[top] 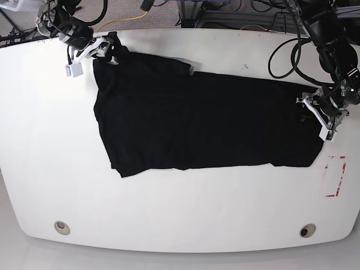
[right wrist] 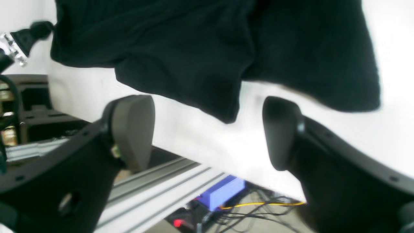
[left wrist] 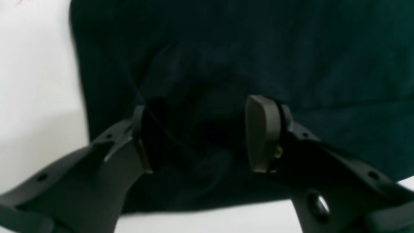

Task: Fold the T-shirt properly
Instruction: 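Adjust the right gripper's grip along the shirt edge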

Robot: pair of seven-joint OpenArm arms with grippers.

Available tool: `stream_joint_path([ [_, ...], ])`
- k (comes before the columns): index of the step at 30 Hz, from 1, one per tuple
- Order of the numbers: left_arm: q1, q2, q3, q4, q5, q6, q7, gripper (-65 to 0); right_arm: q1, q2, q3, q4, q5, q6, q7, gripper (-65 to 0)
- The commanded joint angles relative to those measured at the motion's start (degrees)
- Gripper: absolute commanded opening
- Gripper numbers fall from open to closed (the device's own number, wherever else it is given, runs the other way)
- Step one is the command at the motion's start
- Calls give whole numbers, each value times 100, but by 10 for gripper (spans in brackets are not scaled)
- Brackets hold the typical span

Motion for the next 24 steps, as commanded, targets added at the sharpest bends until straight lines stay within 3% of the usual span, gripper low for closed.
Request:
stream_joint_path([
  [1, -82, -111, -22, -13, -38, -6, -225, -292, 138, 75, 16, -275, 102, 34, 43, -155],
  [6, -73, -120, -40, -171, -29, -6, -252, -292, 313, 83, -20, -557, 129, 43, 17, -155],
  [12, 41, -146, -48, -188, -29, -6, -261, -292, 331, 66, -503, -530, 155, 34, -45, -160],
  [14, 77, -137, -48, -162, -29, -6, -261, -292, 331, 48, -547, -539, 146, 34, -27, -197],
  [21, 94, -137, -48, -197, -29, -6, -261, -292, 463, -66, -556, -574, 111, 51, -10, -563],
  [23, 94, -137, -48, -197, -20, -6, -261, -292, 463, -66, -556, -557, 120, 51, -18, -650],
  [24, 94, -137, -48, -197, -20, -6, -261, -292, 463, -66, -556, -548, 138, 51, -18, -650],
])
